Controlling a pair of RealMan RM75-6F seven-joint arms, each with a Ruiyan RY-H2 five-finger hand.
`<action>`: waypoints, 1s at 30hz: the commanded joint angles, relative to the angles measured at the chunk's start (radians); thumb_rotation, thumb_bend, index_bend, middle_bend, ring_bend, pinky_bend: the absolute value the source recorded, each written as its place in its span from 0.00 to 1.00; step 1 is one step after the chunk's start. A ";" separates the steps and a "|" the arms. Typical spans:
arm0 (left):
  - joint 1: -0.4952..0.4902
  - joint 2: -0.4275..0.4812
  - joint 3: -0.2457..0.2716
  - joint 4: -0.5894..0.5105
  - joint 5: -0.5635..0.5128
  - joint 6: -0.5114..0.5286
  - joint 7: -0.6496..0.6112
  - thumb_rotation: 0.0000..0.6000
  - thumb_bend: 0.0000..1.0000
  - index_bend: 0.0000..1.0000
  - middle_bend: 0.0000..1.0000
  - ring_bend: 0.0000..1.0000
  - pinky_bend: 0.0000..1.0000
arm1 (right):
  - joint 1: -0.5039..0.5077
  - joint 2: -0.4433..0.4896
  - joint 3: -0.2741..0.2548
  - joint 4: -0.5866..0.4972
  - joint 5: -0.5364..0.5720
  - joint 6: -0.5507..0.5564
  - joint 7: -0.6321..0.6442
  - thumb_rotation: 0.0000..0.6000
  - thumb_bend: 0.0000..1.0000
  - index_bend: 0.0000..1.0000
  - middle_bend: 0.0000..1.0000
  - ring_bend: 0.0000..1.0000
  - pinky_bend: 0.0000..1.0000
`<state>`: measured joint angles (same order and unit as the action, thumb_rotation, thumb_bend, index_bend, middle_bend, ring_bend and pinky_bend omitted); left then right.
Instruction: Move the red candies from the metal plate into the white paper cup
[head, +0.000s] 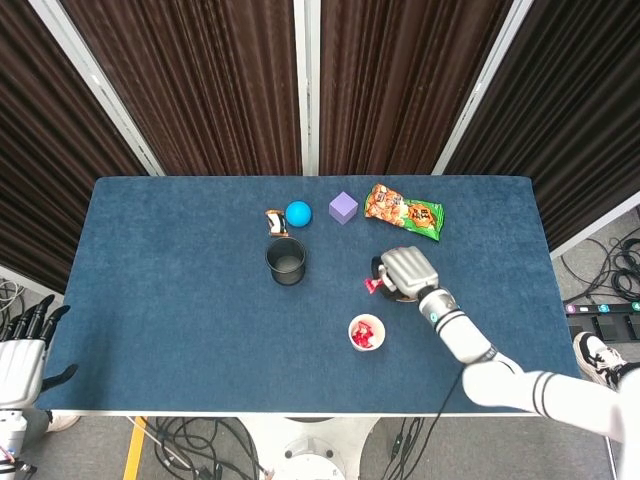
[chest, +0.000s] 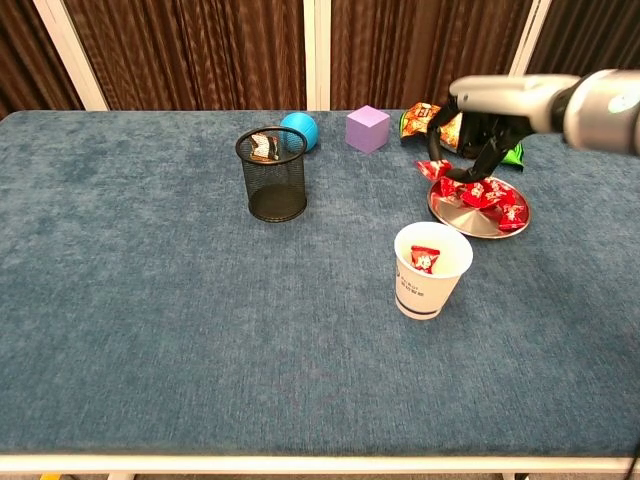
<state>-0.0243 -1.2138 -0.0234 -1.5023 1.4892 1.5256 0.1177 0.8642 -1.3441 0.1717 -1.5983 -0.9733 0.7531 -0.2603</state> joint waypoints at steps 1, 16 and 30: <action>0.001 0.004 0.001 -0.010 0.007 0.007 0.008 1.00 0.00 0.21 0.16 0.14 0.19 | -0.072 0.142 -0.021 -0.172 -0.203 0.034 0.117 1.00 0.37 0.57 0.96 0.92 1.00; 0.019 0.005 0.013 -0.016 0.014 0.023 0.007 1.00 0.00 0.21 0.16 0.14 0.19 | -0.044 0.064 -0.096 -0.127 -0.232 -0.022 0.040 1.00 0.37 0.52 0.96 0.92 1.00; 0.021 -0.002 0.012 0.002 0.014 0.023 -0.014 1.00 0.00 0.21 0.16 0.14 0.19 | -0.046 0.077 -0.095 -0.155 -0.199 0.008 0.023 1.00 0.34 0.33 0.96 0.92 1.00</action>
<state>-0.0030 -1.2158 -0.0113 -1.5006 1.5038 1.5483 0.1038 0.8245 -1.2744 0.0642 -1.7460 -1.1712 0.7430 -0.2522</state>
